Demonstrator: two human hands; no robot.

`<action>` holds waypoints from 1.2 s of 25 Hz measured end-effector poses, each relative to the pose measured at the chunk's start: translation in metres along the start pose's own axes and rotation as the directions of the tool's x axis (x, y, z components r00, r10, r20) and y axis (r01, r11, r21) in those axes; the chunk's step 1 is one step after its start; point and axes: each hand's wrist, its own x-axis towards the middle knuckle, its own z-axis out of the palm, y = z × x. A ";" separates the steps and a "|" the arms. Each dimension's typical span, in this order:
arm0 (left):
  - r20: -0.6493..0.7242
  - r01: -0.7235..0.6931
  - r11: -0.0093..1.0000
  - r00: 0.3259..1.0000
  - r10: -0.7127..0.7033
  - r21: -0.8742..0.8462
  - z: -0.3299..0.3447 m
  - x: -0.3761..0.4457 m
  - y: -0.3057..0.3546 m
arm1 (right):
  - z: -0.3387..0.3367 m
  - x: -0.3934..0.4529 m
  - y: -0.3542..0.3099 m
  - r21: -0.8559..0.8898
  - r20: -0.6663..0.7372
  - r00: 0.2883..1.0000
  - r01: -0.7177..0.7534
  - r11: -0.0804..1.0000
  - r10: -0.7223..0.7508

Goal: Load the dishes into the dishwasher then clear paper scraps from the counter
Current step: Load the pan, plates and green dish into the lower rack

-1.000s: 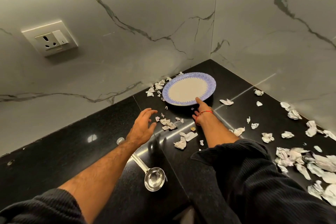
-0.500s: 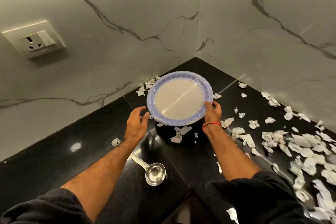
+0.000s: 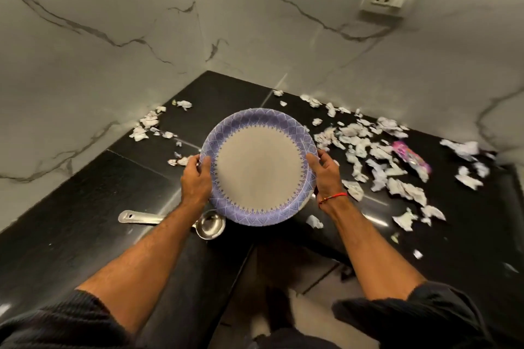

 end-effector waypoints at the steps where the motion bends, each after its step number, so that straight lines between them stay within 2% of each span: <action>1: 0.041 -0.042 0.999 0.998 0.042 -0.005 0.007 -0.012 0.003 | -0.016 -0.022 -0.008 -0.007 -0.020 0.999 0.028 1.000 -0.028; 6: 0.263 -0.188 0.982 0.946 0.189 -0.031 0.041 -0.074 0.020 | -0.091 -0.120 -0.032 -0.091 -0.183 0.971 0.142 0.986 -0.156; 11: 0.452 -0.257 0.962 0.849 0.273 -0.098 0.079 -0.154 0.047 | -0.162 -0.215 -0.050 -0.174 -0.402 0.877 0.208 0.963 -0.262; 19: 0.641 -0.296 0.940 0.692 0.332 -0.168 0.143 -0.304 0.098 | -0.285 -0.359 -0.053 -0.176 -0.631 0.737 0.167 0.970 -0.241; 25: 0.774 -0.367 0.914 0.523 0.357 -0.173 0.211 -0.469 0.100 | -0.395 -0.519 -0.046 -0.250 -0.749 0.603 0.128 0.960 -0.276; 28: 0.834 -0.396 0.904 0.435 0.339 -0.161 0.242 -0.569 0.091 | -0.445 -0.611 -0.037 -0.300 -0.809 0.504 0.087 0.950 -0.302; 30: 0.869 -0.458 0.873 0.351 0.348 -0.165 0.260 -0.633 0.088 | -0.469 -0.668 -0.033 -0.312 -0.852 0.430 0.044 0.949 -0.300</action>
